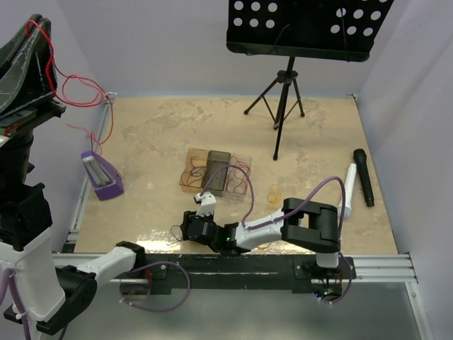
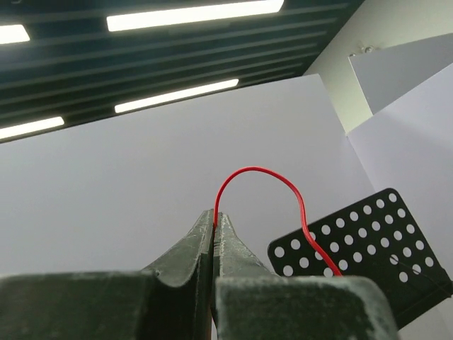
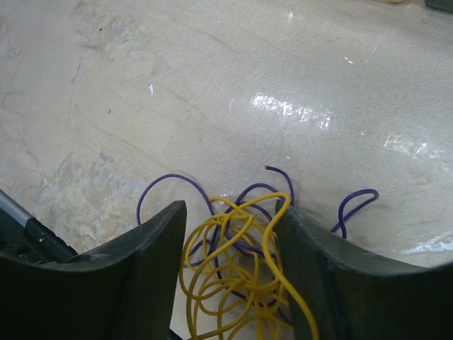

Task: Untangle the cables
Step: Untie the cable.

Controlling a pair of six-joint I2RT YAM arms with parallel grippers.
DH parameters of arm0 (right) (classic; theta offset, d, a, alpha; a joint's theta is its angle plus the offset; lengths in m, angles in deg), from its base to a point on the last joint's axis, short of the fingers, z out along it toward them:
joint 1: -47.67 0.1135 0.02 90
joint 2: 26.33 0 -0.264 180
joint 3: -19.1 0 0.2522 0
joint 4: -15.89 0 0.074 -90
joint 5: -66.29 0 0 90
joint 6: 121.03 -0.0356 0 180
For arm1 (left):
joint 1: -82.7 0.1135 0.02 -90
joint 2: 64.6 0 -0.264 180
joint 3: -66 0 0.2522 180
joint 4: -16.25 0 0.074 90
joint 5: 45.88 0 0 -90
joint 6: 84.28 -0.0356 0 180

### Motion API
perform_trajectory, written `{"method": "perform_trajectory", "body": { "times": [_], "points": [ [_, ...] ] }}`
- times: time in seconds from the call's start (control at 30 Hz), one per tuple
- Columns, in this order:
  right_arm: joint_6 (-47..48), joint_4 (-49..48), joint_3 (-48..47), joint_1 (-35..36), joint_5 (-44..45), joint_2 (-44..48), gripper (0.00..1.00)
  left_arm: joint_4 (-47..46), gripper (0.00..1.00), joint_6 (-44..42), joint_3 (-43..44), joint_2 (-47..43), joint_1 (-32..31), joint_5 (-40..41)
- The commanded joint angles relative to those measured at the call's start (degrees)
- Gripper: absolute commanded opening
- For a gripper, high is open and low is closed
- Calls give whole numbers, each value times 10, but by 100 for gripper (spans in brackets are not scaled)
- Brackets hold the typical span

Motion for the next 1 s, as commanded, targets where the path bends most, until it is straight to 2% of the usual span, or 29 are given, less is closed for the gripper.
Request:
{"method": "perform_trajectory", "body": {
  "times": [0.0,0.17,0.4,0.63,0.97],
  "points": [
    [14,44,-11,2,28,57,63,-11,0,-9,-57,-13,2,-4],
    [89,71,-52,3,46,159,74,11,0,-12,-171,-59,2,-23],
    [211,69,-75,2,44,271,81,34,0,-9,-300,-104,2,-64],
    [278,54,-47,3,67,344,84,53,0,22,-328,-115,2,-98],
    [328,-1,-72,2,60,337,84,64,0,42,-324,-115,2,-127]
  ]
}}
